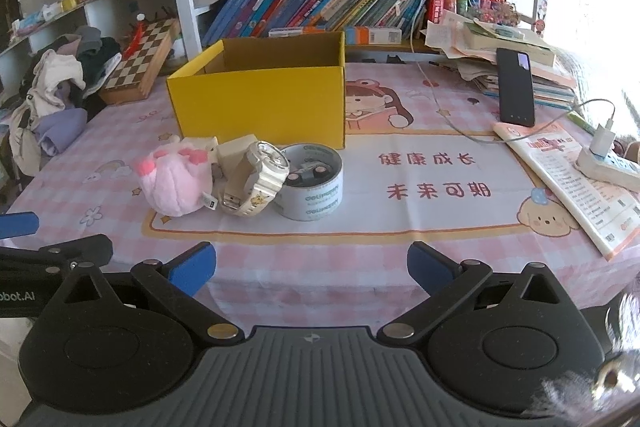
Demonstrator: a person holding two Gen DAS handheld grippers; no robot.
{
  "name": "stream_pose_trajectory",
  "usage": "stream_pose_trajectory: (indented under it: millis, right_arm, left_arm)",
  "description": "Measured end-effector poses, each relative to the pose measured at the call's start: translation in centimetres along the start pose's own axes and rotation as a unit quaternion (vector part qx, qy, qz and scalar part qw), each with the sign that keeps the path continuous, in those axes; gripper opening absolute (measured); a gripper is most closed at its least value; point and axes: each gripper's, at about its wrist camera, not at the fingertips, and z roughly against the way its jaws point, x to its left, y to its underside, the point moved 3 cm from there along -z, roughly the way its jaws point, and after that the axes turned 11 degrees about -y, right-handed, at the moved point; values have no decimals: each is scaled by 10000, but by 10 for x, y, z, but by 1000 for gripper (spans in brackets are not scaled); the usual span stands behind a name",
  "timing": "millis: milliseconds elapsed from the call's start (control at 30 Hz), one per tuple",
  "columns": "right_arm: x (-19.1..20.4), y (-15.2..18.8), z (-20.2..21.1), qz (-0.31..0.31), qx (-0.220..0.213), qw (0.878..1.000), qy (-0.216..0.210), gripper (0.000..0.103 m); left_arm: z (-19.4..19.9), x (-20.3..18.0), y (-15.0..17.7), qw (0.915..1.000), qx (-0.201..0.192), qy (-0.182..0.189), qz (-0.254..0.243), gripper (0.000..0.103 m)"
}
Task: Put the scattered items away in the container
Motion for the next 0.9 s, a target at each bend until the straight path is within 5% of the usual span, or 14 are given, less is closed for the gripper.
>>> stream_pose_trajectory:
  millis: [900]
  right_arm:
    - [19,-3,-2,248,49,9996,-93,102]
  left_arm:
    - [10,16,2,9997,-126,-149,126,103]
